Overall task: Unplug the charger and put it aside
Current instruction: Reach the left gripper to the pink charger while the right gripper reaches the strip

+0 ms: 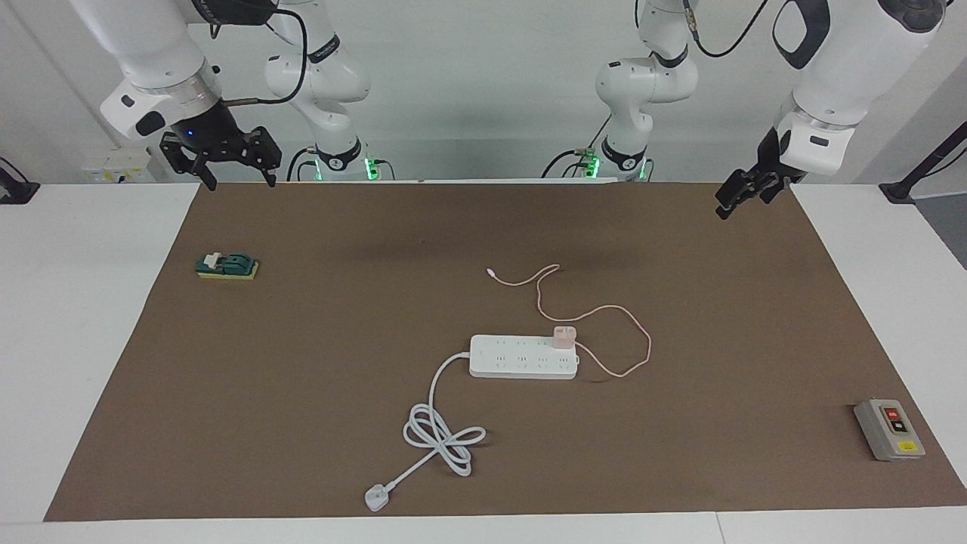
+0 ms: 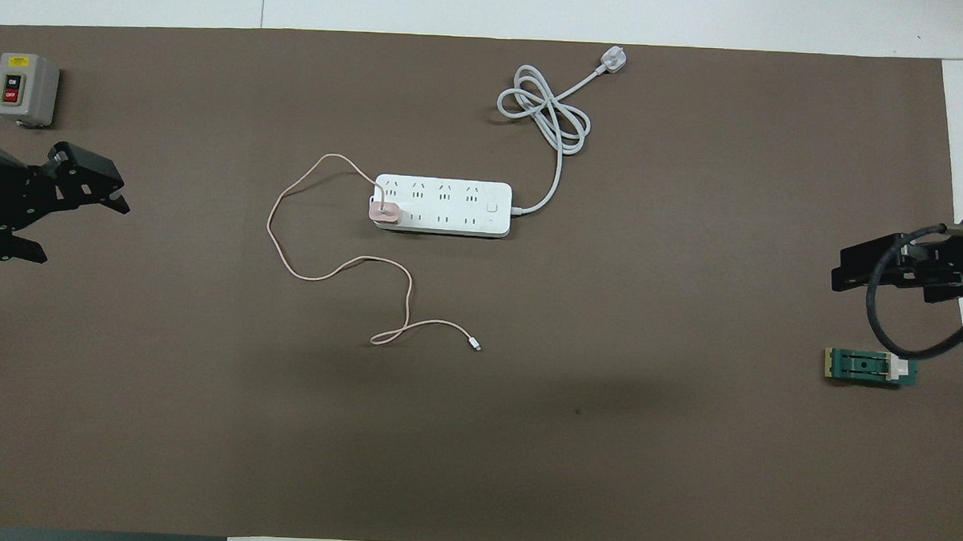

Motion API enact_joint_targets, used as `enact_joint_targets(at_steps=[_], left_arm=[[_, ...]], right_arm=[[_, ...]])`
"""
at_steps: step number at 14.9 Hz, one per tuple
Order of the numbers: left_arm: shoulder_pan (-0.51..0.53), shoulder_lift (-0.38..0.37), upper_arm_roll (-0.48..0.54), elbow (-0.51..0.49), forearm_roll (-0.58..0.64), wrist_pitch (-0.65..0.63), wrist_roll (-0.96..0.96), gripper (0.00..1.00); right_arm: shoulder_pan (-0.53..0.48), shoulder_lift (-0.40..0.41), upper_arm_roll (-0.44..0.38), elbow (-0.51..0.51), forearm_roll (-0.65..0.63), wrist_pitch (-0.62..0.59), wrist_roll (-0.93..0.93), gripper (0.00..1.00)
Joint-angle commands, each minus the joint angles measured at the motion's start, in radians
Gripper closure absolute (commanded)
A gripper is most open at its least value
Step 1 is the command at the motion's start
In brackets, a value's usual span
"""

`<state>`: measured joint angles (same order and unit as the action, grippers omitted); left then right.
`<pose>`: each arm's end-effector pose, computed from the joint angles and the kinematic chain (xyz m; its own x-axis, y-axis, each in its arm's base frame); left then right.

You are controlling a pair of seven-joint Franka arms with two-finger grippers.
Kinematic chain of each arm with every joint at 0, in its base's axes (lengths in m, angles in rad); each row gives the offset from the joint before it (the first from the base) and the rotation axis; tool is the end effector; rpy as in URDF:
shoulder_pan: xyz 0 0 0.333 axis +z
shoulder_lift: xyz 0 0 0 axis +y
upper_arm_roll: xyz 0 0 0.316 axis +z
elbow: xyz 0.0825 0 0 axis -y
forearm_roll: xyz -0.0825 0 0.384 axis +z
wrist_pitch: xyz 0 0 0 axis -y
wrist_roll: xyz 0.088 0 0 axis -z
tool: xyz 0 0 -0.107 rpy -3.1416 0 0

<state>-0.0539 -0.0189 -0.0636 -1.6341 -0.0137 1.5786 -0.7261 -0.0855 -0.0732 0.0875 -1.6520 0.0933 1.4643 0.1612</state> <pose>0.5438 -0.0660 0.6057 0.8196 0.5719 -0.0357 0.5718 -0.8203 -0.0150 0.5191 0.0135 0.6175 0.9807 -0.1491 -0.1266 -0.1585 -0.9851 -0.0673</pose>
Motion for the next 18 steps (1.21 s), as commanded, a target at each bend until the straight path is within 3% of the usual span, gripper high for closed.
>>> enact_joint_targets(at_steps=[1,3,9,15,18], left_arm=[[-0.053,-0.018,0.010,-0.059,-0.011,0.096,-0.337,0.00],[-0.079,-0.001,0.010,-0.067,-0.032,0.124,-0.476,0.00],[-0.199,0.166,0.011,-0.035,-0.048,0.274,-0.944,0.00],[-0.288,0.275,0.013,0.002,-0.040,0.351,-1.122,0.00],[-0.319,0.318,0.013,0.013,-0.043,0.390,-1.184,0.00]], right_arm=[[0.006,0.004,0.006,-0.044,0.077,0.040,0.200,0.00],[0.058,0.024,0.005,-0.064,0.109,0.077,0.338,0.00],[0.165,0.193,0.005,-0.060,0.284,0.256,0.784,0.00],[0.259,0.343,0.005,-0.051,0.524,0.470,1.193,0.00],[0.300,0.464,0.005,-0.019,0.696,0.591,1.256,0.00]])
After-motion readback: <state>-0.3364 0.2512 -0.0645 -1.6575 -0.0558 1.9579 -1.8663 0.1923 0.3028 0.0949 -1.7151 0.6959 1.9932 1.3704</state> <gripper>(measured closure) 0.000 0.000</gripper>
